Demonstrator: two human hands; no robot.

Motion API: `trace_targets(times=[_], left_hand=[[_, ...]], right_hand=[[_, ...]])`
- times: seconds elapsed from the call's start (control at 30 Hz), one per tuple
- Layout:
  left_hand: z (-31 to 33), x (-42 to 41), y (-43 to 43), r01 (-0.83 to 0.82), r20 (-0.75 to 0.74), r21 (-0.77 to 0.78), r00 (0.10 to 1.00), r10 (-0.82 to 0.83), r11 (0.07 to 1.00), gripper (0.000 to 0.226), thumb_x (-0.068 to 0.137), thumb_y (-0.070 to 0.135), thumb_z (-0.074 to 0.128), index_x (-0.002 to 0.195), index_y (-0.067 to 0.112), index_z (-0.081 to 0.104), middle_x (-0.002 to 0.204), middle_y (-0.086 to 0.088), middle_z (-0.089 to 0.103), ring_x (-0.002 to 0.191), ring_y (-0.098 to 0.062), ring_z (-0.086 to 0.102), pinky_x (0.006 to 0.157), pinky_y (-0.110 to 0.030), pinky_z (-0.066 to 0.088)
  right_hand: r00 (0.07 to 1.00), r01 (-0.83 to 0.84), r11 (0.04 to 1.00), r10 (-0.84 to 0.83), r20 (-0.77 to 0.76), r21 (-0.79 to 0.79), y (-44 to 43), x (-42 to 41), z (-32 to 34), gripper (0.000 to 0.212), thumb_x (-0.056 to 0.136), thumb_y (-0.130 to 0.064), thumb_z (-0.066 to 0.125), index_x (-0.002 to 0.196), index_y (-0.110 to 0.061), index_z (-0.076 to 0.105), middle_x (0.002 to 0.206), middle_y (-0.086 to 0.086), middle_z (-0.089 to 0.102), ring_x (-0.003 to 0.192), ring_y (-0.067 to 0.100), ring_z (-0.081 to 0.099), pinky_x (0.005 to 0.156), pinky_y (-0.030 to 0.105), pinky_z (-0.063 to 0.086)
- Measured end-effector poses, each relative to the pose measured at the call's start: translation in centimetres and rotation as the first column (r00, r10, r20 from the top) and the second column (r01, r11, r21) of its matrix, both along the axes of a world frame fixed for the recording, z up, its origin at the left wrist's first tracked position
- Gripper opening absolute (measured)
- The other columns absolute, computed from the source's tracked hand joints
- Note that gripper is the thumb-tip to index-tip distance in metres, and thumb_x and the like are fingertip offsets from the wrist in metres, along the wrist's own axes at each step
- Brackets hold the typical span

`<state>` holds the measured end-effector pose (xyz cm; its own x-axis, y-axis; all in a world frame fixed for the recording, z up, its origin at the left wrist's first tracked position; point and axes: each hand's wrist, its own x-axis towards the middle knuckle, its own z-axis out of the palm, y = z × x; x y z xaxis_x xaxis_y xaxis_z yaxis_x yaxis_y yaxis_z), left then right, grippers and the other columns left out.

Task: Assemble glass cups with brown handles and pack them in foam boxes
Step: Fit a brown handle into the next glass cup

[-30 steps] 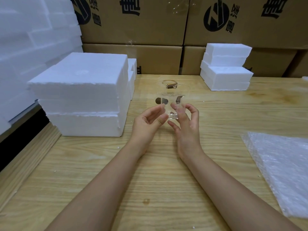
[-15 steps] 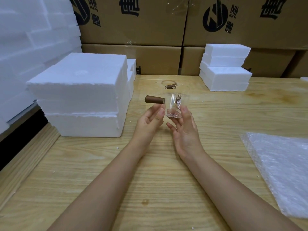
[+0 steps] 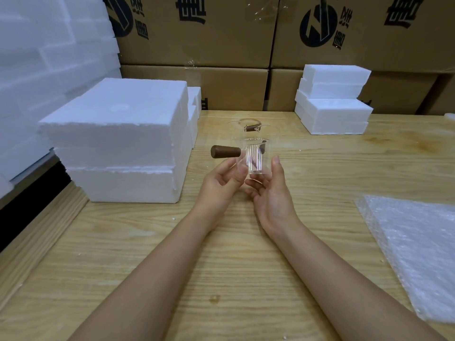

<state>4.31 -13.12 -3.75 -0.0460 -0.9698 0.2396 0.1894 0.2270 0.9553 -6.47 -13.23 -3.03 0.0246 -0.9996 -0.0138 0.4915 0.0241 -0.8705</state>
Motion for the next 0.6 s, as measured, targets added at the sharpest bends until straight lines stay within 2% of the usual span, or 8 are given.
trace_targets(times=[0.07, 0.13, 0.2, 0.27, 0.37, 0.43, 0.53, 0.6], left_hand=[[-0.03, 0.03, -0.08, -0.038, -0.011, 0.003, 0.999, 0.038, 0.999, 0.057, 0.078, 0.035, 0.067, 0.129, 0.011, 0.057, 0.106, 0.014, 0.072, 0.11, -0.007, 0.064, 0.1, -0.033, 0.049], [-0.15, 0.1, -0.13, -0.067, -0.026, -0.022, 0.997, 0.067, 0.997, 0.052, 0.074, 0.038, 0.073, 0.121, 0.018, 0.063, 0.106, 0.002, 0.074, 0.111, -0.013, 0.065, 0.105, -0.038, 0.045], [-0.31, 0.07, -0.14, -0.076, -0.013, -0.051, 0.997, 0.076, 0.996, 0.041, 0.072, 0.038, 0.076, 0.11, 0.026, 0.067, 0.104, 0.001, 0.074, 0.107, -0.012, 0.067, 0.098, -0.034, 0.048], [-0.28, -0.04, -0.02, -0.072, -0.003, -0.087, 0.997, 0.072, 0.994, 0.028, 0.073, 0.028, 0.075, 0.1, 0.032, 0.07, 0.099, 0.008, 0.075, 0.101, -0.007, 0.068, 0.085, -0.02, 0.052], [-0.15, -0.04, -0.02, -0.091, -0.014, -0.087, 0.996, 0.091, 0.992, 0.036, 0.069, 0.022, 0.074, 0.105, 0.025, 0.066, 0.096, 0.01, 0.075, 0.098, -0.009, 0.069, 0.081, -0.017, 0.052], [0.01, -0.1, -0.11, -0.078, -0.025, -0.077, 0.997, 0.076, 0.994, 0.045, 0.073, 0.029, 0.071, 0.114, 0.014, 0.062, 0.102, 0.006, 0.073, 0.101, -0.012, 0.068, 0.085, -0.023, 0.052], [0.35, -0.22, 0.05, -0.024, -0.107, 0.051, 0.994, 0.03, 0.998, 0.069, 0.074, 0.058, 0.069, 0.122, 0.009, 0.057, 0.116, -0.004, 0.068, 0.111, -0.015, 0.064, 0.088, -0.026, 0.052], [0.42, -0.07, 0.03, 0.026, -0.103, 0.103, 0.995, -0.015, 0.994, 0.059, 0.076, 0.061, 0.061, 0.115, 0.017, 0.061, 0.117, -0.006, 0.066, 0.113, -0.018, 0.062, 0.09, -0.027, 0.052]], right_hand=[[0.997, 0.077, 0.995, -0.077, -0.003, -0.057, -0.04, -0.19, 0.0, 0.048, 0.075, -0.061, 0.05, 0.106, -0.028, 0.065, 0.093, -0.002, 0.059, 0.084, 0.014, 0.053, 0.071, 0.026, 0.044], [0.993, 0.114, 0.986, -0.115, -0.001, -0.123, -0.05, -0.37, -0.01, 0.041, 0.081, -0.06, 0.055, 0.11, -0.031, 0.059, 0.099, 0.003, 0.06, 0.087, 0.017, 0.054, 0.073, 0.027, 0.044], [0.993, 0.11, 0.98, -0.114, -0.016, -0.167, 0.03, -0.37, 0.09, 0.036, 0.08, -0.052, 0.059, 0.111, -0.033, 0.054, 0.097, -0.002, 0.066, 0.085, 0.013, 0.059, 0.076, 0.027, 0.046], [0.995, 0.094, 0.978, -0.098, -0.011, -0.186, 0.06, -0.29, 0.09, 0.041, 0.077, -0.047, 0.065, 0.113, -0.032, 0.052, 0.086, -0.007, 0.07, 0.084, 0.012, 0.063, 0.082, 0.03, 0.047], [0.996, 0.088, 0.979, -0.082, 0.041, -0.186, -0.03, -0.4, 0.07, 0.043, 0.076, -0.04, 0.067, 0.114, -0.026, 0.054, 0.078, -0.006, 0.069, 0.081, 0.014, 0.062, 0.087, 0.036, 0.046], [0.995, 0.073, 0.984, -0.061, 0.079, -0.165, -0.17, -0.51, 0.2, 0.042, 0.075, -0.038, 0.064, 0.114, -0.024, 0.056, 0.079, -0.004, 0.067, 0.08, 0.013, 0.062, 0.081, 0.03, 0.048], [0.991, 0.015, 0.991, 0.003, 0.131, -0.136, -0.24, -0.5, 0.21, 0.045, 0.077, -0.04, 0.061, 0.118, -0.02, 0.058, 0.091, 0.008, 0.063, 0.079, 0.016, 0.062, 0.075, 0.027, 0.05], [0.99, -0.02, 0.993, 0.035, 0.133, -0.114, -0.15, -0.33, 0.21, 0.053, 0.077, -0.043, 0.06, 0.124, -0.016, 0.057, 0.106, 0.012, 0.064, 0.082, 0.015, 0.063, 0.074, 0.025, 0.052]])
